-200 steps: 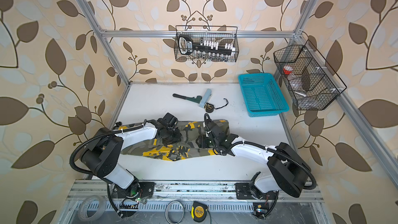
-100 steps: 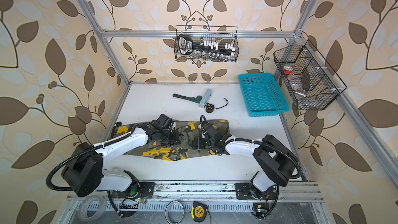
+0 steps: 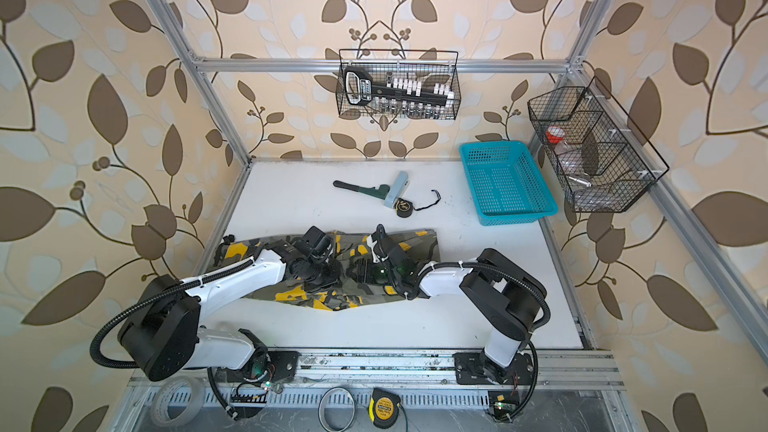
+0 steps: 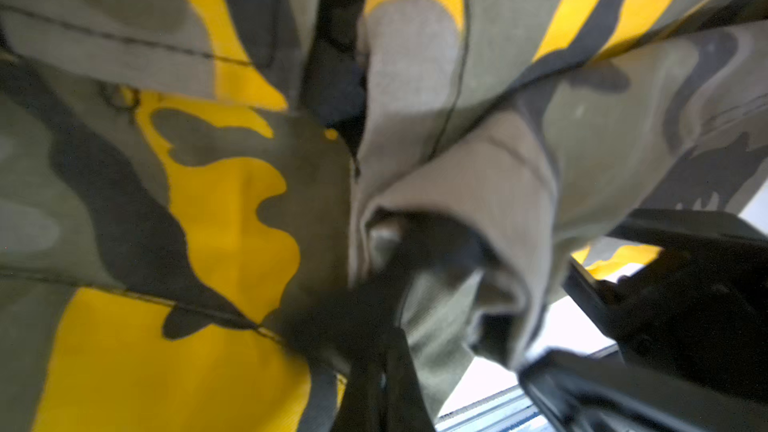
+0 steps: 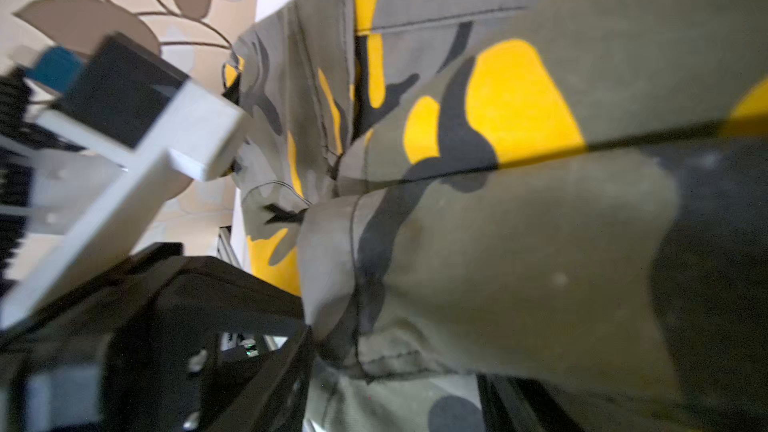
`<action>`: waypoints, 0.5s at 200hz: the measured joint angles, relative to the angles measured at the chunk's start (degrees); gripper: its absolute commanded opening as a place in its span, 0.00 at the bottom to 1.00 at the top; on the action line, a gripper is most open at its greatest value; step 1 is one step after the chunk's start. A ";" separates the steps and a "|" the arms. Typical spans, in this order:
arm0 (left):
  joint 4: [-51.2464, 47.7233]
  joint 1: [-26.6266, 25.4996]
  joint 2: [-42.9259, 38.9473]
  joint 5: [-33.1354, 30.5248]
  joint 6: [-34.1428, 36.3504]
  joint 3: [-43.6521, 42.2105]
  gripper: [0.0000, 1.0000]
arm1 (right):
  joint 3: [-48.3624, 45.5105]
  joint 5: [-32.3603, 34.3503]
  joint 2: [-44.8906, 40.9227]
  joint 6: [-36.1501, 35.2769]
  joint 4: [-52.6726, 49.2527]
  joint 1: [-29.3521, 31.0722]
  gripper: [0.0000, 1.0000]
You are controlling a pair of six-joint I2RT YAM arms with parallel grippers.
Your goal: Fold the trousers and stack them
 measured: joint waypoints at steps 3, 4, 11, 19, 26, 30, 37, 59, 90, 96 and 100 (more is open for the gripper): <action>-0.07 0.00 0.00 0.00 0.00 0.00 0.00 | 0.15 -0.04 0.13 0.20 0.61 0.00 0.62; -0.09 0.00 0.00 -0.02 0.02 0.00 0.00 | 0.17 -0.07 0.15 0.22 0.72 0.00 0.62; -0.22 0.00 0.00 -0.04 0.02 0.00 0.00 | 0.68 -0.20 0.52 0.55 1.55 0.00 0.61; -0.33 0.00 0.00 -0.07 0.04 0.00 0.00 | 1.51 -0.24 1.03 0.70 2.27 -0.07 0.62; -0.42 0.00 0.00 -0.09 0.07 0.00 0.00 | 2.40 -0.24 1.62 0.74 2.89 -0.20 0.61; -0.44 0.00 0.00 -0.09 0.07 0.00 0.00 | 3.04 -0.22 2.03 0.74 3.34 -0.31 0.61; -0.46 0.00 0.00 -0.13 0.09 0.00 0.00 | 4.13 -0.22 2.80 0.74 4.02 -0.61 0.61; -0.72 0.00 0.00 -0.50 0.31 0.00 0.00 | 8.07 -0.20 5.57 0.02 4.52 -2.40 0.61; -1.11 -0.02 0.00 -1.51 0.74 0.00 0.00 | 13.49 0.15 8.74 -2.71 2.43 -5.38 0.61; -1.25 -0.02 0.00 -1.57 0.83 0.00 0.00 | 14.78 0.37 9.05 -3.65 1.25 -5.84 0.61; -1.31 -0.02 0.00 -1.62 0.87 0.00 0.00 | 15.45 0.48 9.20 -4.20 0.70 -6.12 0.61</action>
